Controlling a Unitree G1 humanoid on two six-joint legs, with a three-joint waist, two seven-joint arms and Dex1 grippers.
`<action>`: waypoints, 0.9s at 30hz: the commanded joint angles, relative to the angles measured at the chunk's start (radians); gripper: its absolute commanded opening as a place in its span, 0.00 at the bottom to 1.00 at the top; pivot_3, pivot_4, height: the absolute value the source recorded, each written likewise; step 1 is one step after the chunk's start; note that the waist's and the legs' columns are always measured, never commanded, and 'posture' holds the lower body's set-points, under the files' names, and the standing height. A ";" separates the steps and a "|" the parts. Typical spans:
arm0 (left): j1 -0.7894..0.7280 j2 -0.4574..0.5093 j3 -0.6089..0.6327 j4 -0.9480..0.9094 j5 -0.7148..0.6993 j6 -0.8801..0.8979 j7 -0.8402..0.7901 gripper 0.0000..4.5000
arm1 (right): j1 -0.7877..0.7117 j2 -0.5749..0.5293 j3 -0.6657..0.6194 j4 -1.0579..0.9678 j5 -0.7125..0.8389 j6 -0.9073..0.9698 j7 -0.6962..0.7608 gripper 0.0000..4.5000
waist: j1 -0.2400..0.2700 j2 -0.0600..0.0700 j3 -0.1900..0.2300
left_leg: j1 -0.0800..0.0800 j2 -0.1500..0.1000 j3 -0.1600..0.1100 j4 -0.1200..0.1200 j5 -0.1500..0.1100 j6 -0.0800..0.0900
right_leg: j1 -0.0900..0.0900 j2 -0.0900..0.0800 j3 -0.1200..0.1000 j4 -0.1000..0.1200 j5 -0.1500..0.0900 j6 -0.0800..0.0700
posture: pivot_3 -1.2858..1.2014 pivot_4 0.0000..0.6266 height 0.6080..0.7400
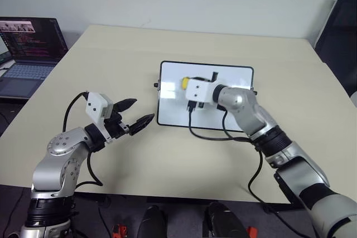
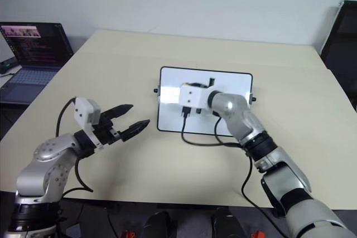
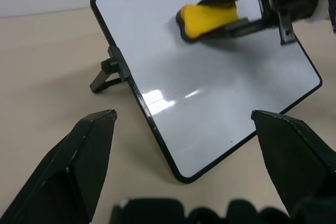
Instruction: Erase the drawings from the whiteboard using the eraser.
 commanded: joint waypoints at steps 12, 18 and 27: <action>-0.050 0.011 -0.022 -0.010 -0.007 -0.026 -0.062 1.00 | 0.133 -0.086 0.023 -0.205 0.012 0.094 0.242 0.25 | 0.003 0.000 0.000 | 0.000 0.000 0.000 -0.001 0.000 0.000 | 0.000 0.000 0.000 0.001 -0.001 0.000 | 0.52 0.24 1.00; -0.121 0.028 -0.088 -0.063 -0.008 -0.012 -0.126 1.00 | 0.244 -0.041 -0.175 -0.489 0.156 0.303 0.217 0.25 | 0.009 0.000 0.000 | -0.004 0.000 0.000 -0.001 0.000 0.000 | 0.000 0.000 -0.001 0.000 -0.001 0.000 | 0.52 0.24 1.00; -0.266 0.007 -0.189 -0.052 -0.040 0.004 -0.251 1.00 | 0.601 0.034 -0.528 -1.070 0.286 0.752 0.095 0.25 | 0.006 0.000 0.001 | -0.004 0.000 -0.002 -0.008 -0.003 -0.004 | -0.001 0.001 -0.003 0.001 -0.005 0.006 | 0.52 0.24 1.00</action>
